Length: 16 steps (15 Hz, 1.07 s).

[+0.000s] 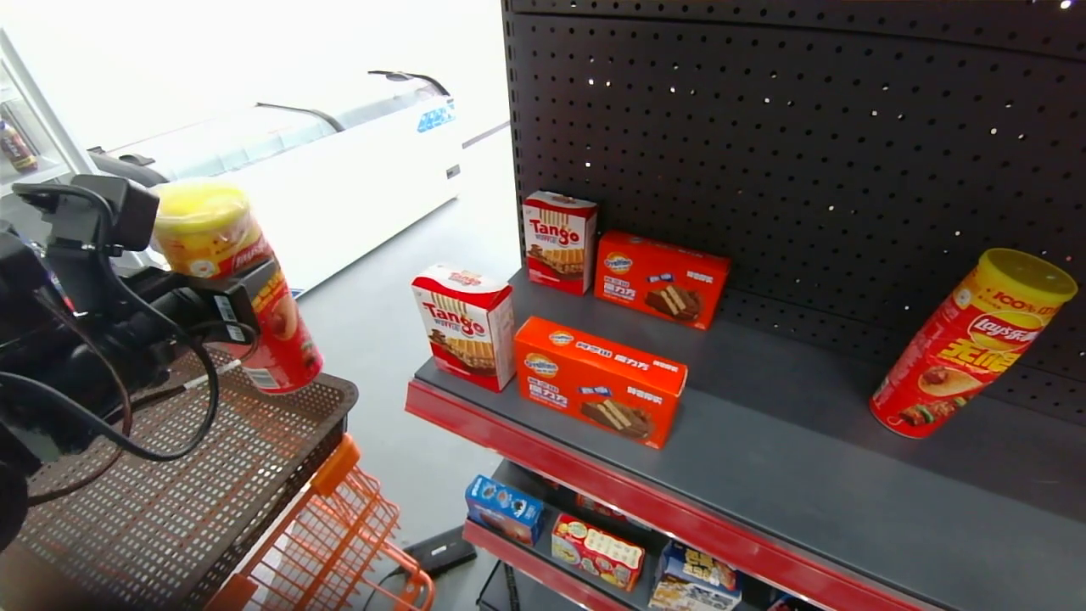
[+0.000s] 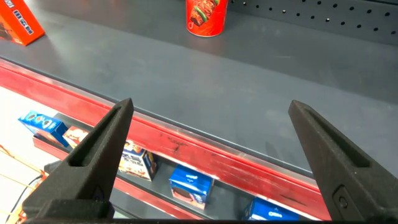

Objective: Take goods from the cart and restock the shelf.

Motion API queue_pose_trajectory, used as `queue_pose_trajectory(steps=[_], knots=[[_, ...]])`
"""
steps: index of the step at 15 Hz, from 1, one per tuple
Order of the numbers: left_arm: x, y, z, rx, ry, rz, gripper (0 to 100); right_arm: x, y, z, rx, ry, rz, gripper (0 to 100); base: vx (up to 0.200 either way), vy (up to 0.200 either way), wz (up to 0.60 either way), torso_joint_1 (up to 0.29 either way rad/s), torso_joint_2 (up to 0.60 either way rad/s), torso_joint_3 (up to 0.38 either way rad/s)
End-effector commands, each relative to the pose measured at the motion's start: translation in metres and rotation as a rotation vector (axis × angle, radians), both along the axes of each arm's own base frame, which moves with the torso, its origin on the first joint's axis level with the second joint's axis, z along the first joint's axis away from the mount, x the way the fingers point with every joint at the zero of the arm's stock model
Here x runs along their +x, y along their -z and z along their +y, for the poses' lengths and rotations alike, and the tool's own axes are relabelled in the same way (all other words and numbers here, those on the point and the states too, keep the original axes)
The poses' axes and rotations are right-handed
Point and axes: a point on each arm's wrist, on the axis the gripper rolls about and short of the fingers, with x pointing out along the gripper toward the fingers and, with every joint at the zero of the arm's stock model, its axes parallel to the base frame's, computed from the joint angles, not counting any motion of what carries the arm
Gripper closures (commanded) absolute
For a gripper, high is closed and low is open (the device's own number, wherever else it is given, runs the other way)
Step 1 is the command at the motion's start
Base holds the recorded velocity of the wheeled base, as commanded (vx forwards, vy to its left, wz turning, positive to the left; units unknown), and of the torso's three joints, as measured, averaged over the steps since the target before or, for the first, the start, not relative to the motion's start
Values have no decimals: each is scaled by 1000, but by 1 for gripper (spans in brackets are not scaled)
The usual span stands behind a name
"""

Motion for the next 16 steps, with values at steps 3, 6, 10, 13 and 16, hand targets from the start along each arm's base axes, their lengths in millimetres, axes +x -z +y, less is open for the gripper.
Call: queue_pose_trajectory(steps=[3,6,10,13,16], knots=[[-57,-10,-22,9,323,-25,100,0,0,0,0,-1,1,0,0,0,0,0,0,0],[-67,0,-34,12,472,12,100,0,0,0,0,-1,1,0,0,0,0,0,0,0],[-67,-4,-36,24,606,-4,100,0,0,0,0,-1,1,0,0,0,0,0,0,0],[-67,2,-38,27,638,19,100,0,0,0,0,-1,1,0,0,0,0,0,0,0],[-58,5,-42,21,659,51,100,0,0,0,0,-1,1,0,0,0,0,0,0,0]])
